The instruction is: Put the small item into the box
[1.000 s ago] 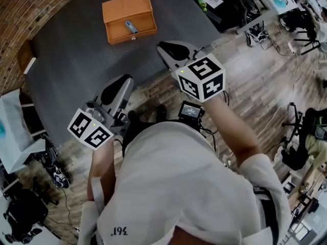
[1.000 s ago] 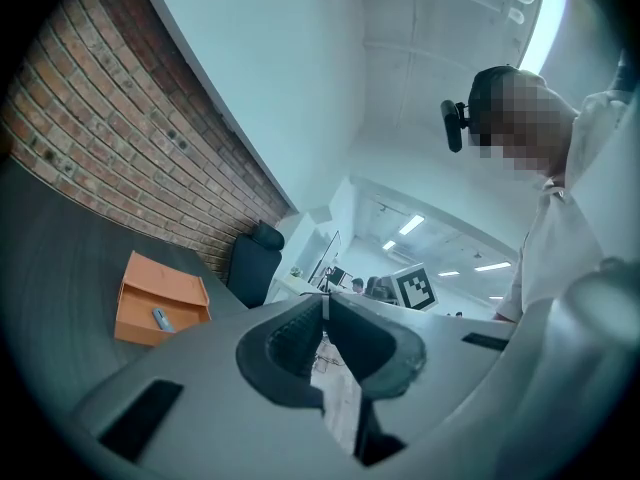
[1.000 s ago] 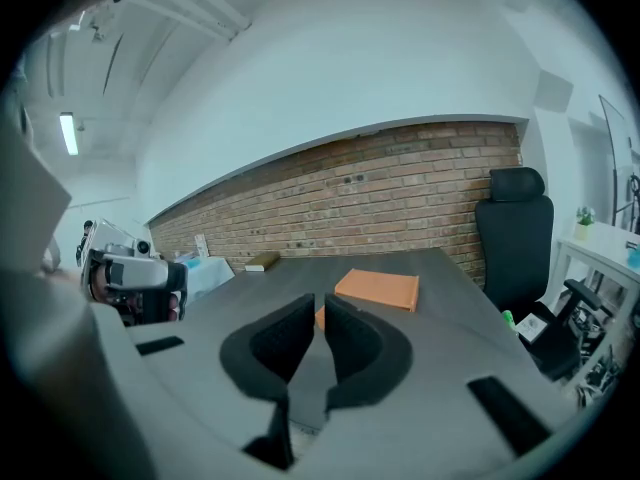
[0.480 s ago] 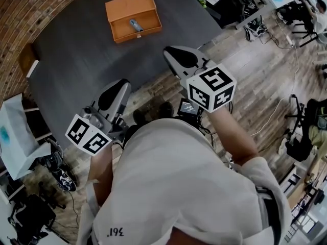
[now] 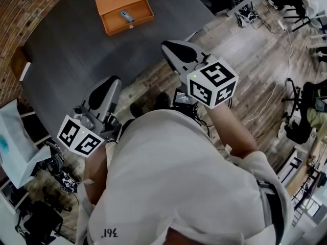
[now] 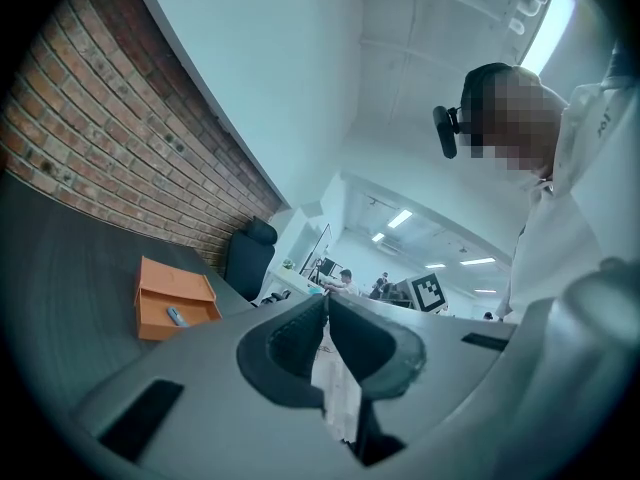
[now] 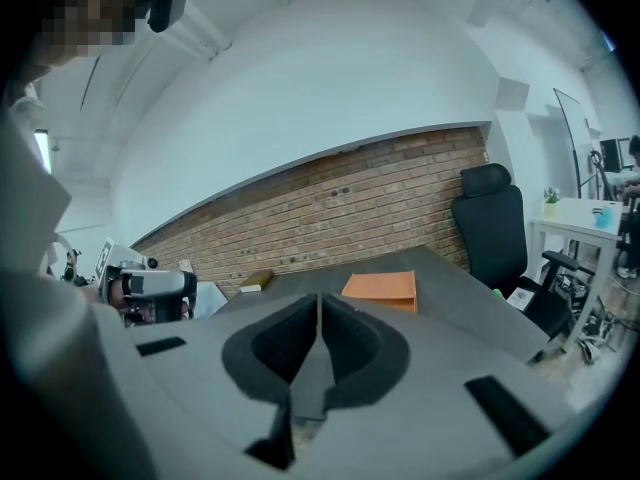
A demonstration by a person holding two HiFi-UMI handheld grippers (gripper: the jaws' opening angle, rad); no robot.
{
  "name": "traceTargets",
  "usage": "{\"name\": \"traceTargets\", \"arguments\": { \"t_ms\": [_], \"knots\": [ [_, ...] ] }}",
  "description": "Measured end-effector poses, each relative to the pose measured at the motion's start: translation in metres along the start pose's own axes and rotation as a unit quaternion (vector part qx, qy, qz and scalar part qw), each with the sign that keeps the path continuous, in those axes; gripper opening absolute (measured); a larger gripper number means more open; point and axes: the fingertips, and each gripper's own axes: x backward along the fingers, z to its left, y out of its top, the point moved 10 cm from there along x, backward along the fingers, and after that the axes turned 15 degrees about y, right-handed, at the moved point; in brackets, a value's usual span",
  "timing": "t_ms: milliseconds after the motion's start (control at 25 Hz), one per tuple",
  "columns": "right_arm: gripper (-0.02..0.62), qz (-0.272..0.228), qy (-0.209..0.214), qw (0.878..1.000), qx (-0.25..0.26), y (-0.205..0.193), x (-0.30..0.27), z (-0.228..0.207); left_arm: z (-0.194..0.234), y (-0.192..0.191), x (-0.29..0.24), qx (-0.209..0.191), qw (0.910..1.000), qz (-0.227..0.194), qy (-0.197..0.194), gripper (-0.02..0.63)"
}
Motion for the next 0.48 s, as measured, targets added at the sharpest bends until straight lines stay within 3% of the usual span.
{"name": "traceTargets", "arguments": {
  "t_ms": [480],
  "knots": [
    [0.014, -0.013, -0.030, 0.999, -0.016, -0.011, 0.031, 0.010, -0.003, -0.004, 0.006, -0.005, 0.9995, 0.022, -0.023, 0.025]
  ]
}}
